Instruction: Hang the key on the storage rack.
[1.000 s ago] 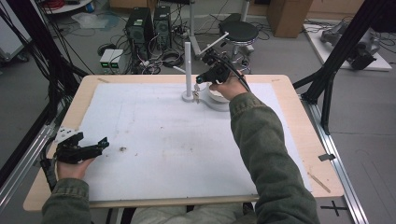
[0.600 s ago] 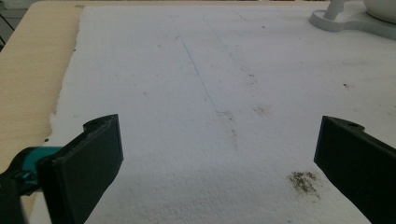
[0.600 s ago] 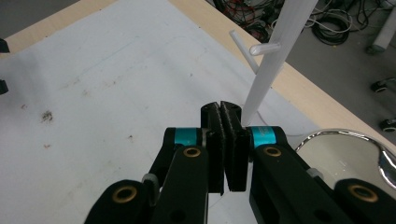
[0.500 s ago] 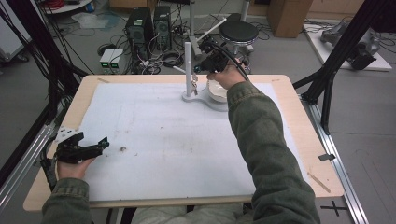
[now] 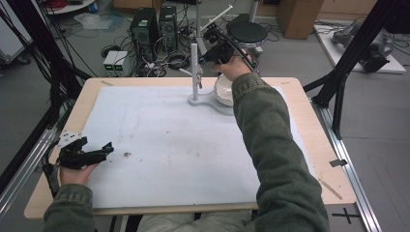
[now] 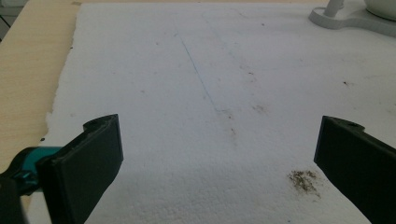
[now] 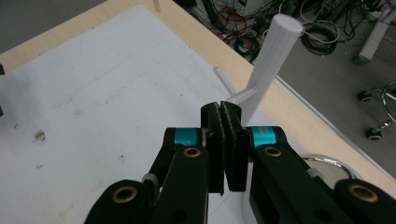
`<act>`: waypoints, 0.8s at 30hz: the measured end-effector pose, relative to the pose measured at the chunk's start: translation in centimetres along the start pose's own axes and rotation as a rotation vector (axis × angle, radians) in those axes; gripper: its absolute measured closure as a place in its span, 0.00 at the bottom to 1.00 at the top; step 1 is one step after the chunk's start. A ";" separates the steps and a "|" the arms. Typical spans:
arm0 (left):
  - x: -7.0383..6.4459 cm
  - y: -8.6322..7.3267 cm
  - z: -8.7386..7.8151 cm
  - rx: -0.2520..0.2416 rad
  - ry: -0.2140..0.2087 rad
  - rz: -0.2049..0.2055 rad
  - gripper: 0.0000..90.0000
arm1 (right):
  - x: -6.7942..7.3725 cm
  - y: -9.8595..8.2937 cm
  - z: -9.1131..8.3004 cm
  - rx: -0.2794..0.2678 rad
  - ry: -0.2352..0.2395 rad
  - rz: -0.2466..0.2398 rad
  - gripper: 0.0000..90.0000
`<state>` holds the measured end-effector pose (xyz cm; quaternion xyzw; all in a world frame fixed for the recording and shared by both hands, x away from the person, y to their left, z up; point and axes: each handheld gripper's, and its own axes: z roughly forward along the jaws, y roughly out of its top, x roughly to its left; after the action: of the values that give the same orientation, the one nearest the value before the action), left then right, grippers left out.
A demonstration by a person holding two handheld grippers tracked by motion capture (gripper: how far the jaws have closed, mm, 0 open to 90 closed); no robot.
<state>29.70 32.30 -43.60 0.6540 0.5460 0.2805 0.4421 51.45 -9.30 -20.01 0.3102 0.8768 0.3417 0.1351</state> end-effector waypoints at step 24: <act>0.0 0.0 0.3 0.003 -0.008 -0.009 0.02 | -1.0 2.6 0.1 -0.017 -0.027 0.008 0.99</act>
<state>29.92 32.24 -43.73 0.6534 0.5476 0.2752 0.4444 53.42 -8.34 -18.26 0.3169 0.8708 0.3455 0.1480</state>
